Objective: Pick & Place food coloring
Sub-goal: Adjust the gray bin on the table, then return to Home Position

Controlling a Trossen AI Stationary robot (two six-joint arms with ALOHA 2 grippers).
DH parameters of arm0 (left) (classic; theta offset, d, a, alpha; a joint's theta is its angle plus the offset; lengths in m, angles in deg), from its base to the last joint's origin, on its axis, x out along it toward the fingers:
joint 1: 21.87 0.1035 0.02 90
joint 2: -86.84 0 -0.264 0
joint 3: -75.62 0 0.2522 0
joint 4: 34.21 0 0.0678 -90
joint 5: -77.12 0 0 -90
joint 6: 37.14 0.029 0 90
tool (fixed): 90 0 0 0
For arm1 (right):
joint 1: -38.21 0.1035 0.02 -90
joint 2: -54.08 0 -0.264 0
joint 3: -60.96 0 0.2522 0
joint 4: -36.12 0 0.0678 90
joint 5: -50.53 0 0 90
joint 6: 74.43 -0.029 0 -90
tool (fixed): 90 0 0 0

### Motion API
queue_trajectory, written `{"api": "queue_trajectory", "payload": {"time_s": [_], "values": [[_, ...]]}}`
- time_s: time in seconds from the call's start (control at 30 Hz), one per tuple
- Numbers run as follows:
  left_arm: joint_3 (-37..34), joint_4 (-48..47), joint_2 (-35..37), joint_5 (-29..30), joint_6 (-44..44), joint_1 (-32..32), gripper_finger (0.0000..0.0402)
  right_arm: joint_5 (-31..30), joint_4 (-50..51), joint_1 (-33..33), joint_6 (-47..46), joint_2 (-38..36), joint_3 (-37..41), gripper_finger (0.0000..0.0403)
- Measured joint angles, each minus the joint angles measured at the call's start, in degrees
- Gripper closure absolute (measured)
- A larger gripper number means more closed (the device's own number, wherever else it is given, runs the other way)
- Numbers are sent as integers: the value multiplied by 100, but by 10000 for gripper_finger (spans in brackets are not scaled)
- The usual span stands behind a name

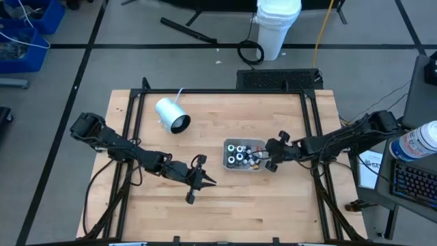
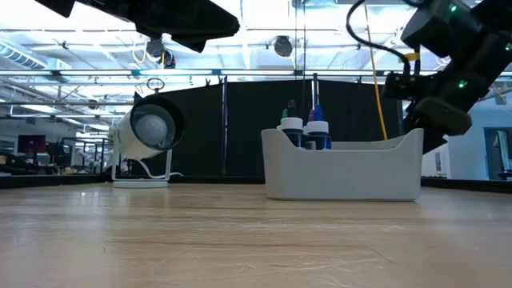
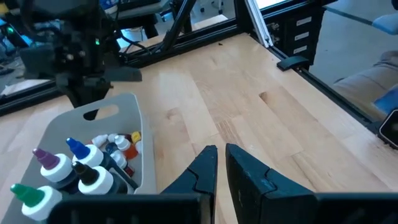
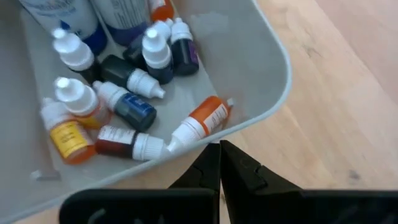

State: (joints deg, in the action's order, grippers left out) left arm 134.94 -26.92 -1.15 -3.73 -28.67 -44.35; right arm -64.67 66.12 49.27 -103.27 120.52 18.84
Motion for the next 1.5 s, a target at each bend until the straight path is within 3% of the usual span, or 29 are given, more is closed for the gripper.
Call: {"api": "queue_trajectory", "payload": {"time_s": [0.17,0.4,0.6,0.77,0.9,1.0,1.13,1.27,1.37,1.5], "values": [[0,-30,0,76,52,0,360,-1,82,27,224,-475,0,403],[0,-153,0,1051,0,102,360,-3,202,29,668,-1560,0,403],[34,-360,0,1580,512,610,390,-6,-228,29,2089,-2271,-2,403],[705,-1848,0,900,538,1404,396,7,-976,29,3276,-2546,-2,403],[1257,-2746,11,846,1192,1635,397,4,-1162,31,3769,-3034,-2,403],[1506,-3358,330,727,1725,1635,398,1,-1108,31,3922,-3467,-2,403],[1420,-4053,1065,-84,1940,1772,399,306,-996,29,3904,-4101,-2,403],[618,-3583,2138,-855,1733,1949,400,681,-565,31,3679,-4652,-4,403],[-354,-2246,3024,-1346,1607,2003,400,765,-210,31,3574,-4967,73,403],[-1389,-1268,4141,-1447,1337,2053,400,1088,-382,31,3512,-5285,323,403]]}}
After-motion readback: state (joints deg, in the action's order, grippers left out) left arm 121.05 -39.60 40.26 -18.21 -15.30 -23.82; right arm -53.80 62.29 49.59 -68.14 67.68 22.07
